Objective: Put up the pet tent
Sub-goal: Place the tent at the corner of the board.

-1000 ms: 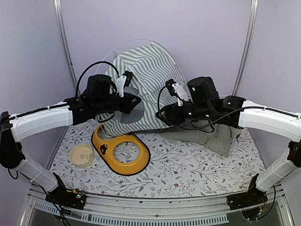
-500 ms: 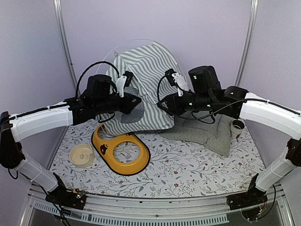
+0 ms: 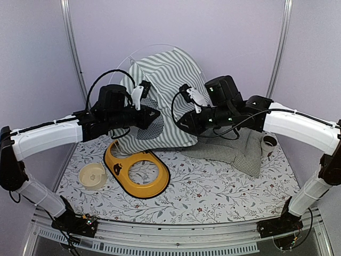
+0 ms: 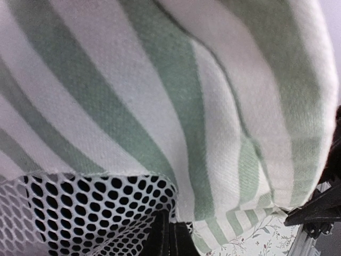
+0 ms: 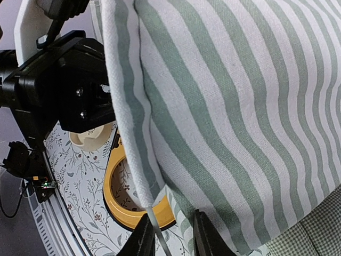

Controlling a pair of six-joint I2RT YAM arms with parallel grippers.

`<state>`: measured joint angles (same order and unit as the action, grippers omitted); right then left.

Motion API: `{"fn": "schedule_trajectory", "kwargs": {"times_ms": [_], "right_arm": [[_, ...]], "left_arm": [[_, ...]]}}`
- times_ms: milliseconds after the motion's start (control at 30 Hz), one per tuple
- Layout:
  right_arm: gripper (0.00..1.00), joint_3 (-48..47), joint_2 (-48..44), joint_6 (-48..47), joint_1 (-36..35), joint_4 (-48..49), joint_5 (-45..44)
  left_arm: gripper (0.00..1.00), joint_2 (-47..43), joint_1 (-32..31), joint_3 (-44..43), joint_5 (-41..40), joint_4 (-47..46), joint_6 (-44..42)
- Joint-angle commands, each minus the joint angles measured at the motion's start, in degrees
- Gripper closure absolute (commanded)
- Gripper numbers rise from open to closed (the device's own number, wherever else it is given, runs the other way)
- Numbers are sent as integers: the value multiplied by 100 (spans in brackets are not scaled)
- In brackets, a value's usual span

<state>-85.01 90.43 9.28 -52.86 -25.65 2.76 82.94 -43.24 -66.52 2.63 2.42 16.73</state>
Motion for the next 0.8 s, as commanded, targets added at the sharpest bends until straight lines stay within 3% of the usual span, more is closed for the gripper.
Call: {"fn": "schedule_trajectory", "kwargs": {"times_ms": [0, 167, 533, 767], "right_arm": [[73, -271, 32, -23, -24, -54, -90], [74, -339, -2, -31, -29, -69, -83], [99, -67, -65, 20, -69, -195, -180], [100, 878, -183, 307, -67, 81, -150]], "left_arm": [[100, -70, -20, 45, -5, -211, -45], [100, -77, -21, 41, -18, -198, -56], [100, -119, 0, -25, -120, -176, 62], [100, -312, 114, -201, 1, -230, 484]]}}
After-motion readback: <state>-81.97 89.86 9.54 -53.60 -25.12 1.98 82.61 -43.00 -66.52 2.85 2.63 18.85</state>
